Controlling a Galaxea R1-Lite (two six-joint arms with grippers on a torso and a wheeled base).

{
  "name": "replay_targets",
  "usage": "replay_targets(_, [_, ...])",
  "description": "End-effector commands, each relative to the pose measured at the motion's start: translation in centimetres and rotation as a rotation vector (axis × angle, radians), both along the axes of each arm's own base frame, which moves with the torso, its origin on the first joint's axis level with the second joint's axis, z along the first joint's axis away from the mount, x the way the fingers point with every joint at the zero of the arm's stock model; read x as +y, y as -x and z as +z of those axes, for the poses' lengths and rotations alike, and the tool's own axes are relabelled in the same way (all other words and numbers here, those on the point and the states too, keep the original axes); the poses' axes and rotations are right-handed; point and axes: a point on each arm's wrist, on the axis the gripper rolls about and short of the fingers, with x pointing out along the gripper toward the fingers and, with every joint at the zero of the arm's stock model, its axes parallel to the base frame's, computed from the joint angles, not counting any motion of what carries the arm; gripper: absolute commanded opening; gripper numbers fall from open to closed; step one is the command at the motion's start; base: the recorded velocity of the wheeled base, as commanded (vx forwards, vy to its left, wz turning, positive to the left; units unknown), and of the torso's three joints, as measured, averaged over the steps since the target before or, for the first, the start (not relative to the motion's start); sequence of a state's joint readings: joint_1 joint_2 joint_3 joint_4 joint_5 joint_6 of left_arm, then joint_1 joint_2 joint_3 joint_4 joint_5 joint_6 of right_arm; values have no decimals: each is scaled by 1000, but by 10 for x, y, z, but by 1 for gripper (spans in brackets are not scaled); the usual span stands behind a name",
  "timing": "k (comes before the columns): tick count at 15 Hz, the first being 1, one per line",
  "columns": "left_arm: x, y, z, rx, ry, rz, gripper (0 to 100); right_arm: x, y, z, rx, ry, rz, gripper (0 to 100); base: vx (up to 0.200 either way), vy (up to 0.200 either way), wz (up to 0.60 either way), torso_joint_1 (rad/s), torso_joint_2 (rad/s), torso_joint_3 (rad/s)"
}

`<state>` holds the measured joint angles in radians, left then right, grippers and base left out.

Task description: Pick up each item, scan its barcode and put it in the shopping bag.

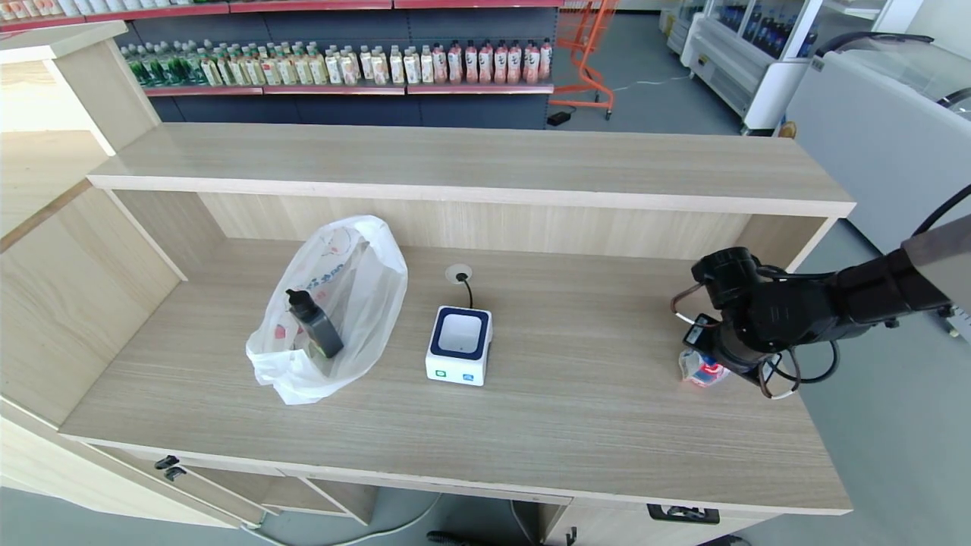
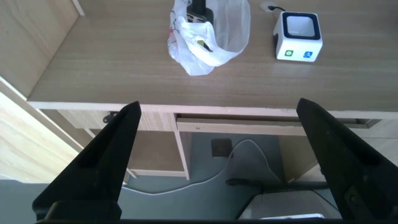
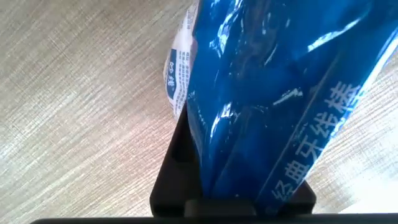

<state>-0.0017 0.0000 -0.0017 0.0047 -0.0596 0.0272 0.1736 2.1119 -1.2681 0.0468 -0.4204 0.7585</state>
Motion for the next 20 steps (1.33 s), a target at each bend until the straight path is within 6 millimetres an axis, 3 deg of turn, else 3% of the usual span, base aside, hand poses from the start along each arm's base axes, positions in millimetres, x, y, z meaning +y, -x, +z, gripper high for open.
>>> replay_targets(1, [0,0,0,2,0,0,100,6,11,36,-111,32,107,0,0,0,0,0,0,0])
replay_targets(4, [0,0,0,2,0,0,100,7,44,64,-199,75,407,0,0,0,0,0,0,0])
replay_targets(8, [0,0,0,2,0,0,100,-11,116,64,-368,173,1121,0,0,0,0,0,0,0])
replay_targets(11, [0,0,0,3,0,1,100,-8,141,76,-543,51,1471,0,0,0,0,0,0,0])
replay_targets(13, [0,0,0,2,0,0,100,-2,149,83,-590,-3,1547,0,0,0,0,0,0,0])
replay_targets(17, [0,0,0,2,0,1,100,22,173,105,-573,-315,1557,0,0,0,0,0,0,0])
replay_targets(20, [0,0,0,2,0,0,100,28,184,106,-538,-405,1552,0,0,0,0,0,0,0])
